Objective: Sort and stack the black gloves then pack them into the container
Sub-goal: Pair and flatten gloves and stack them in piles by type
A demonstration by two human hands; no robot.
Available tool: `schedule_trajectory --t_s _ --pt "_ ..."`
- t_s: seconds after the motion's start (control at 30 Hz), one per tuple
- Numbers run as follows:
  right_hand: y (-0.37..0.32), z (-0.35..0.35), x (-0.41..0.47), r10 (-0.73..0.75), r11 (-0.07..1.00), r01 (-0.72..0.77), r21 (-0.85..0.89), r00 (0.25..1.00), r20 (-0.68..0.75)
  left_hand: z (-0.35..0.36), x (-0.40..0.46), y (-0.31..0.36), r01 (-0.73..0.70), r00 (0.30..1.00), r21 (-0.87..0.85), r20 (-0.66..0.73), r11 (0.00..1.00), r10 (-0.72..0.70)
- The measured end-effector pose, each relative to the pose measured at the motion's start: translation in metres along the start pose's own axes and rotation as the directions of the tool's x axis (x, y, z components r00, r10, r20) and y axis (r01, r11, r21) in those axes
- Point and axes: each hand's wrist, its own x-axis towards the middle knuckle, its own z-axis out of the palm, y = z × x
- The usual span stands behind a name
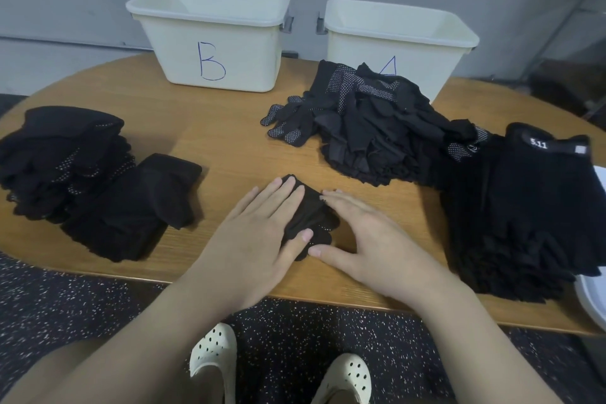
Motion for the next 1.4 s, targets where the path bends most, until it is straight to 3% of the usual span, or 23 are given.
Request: schedule_trajectory --t_s 0.3,0.4,0.53,0.77,1.0,1.23,1.33,1.4 --pt "-0.001 -0.001 -0.001 -0.025 0.999 0.025 -0.022 1.0 0.006 -0.003 -0.002 0.01 0.001 0.997 0.093 0.075 0.996 -0.007" --pt "0.001 -0.001 -0.003 -0.075 0.997 0.075 -0.019 0.997 0.0 -0.005 0.0 0.006 0.011 0.995 -0.013 0.102 1.0 -0.01" --pt "0.001 -0.002 -0.005 -0.115 0.993 0.116 -0.024 0.993 0.038 -0.01 0.005 -0.004 0.069 0.997 -0.289 0.059 0.955 -0.054" --pt "-0.001 -0.001 -0.003 -0.096 0.994 0.099 -0.051 0.994 0.054 -0.007 0.008 -0.003 0.034 0.991 0.022 0.132 0.999 -0.037" --pt "-0.004 -0.001 -0.001 -0.073 0.996 0.076 -0.046 0.996 0.054 -0.012 0.025 -0.016 0.07 0.978 0.06 0.19 0.996 -0.08" --pt "-0.017 -0.007 0.0 -0.054 0.996 0.049 -0.08 0.997 -0.059 -0.011 0.011 -0.028 0.043 0.998 -0.028 0.052 0.999 -0.042" --pt "-0.025 -0.009 0.008 -0.062 0.996 0.053 -0.066 0.988 -0.144 -0.018 -0.002 -0.032 0.103 0.994 -0.186 -0.008 0.977 -0.107" --pt "-0.025 -0.007 0.018 -0.06 0.997 0.048 -0.055 0.972 -0.228 -0.022 -0.008 -0.03 0.112 0.991 -0.182 -0.056 0.977 -0.124"
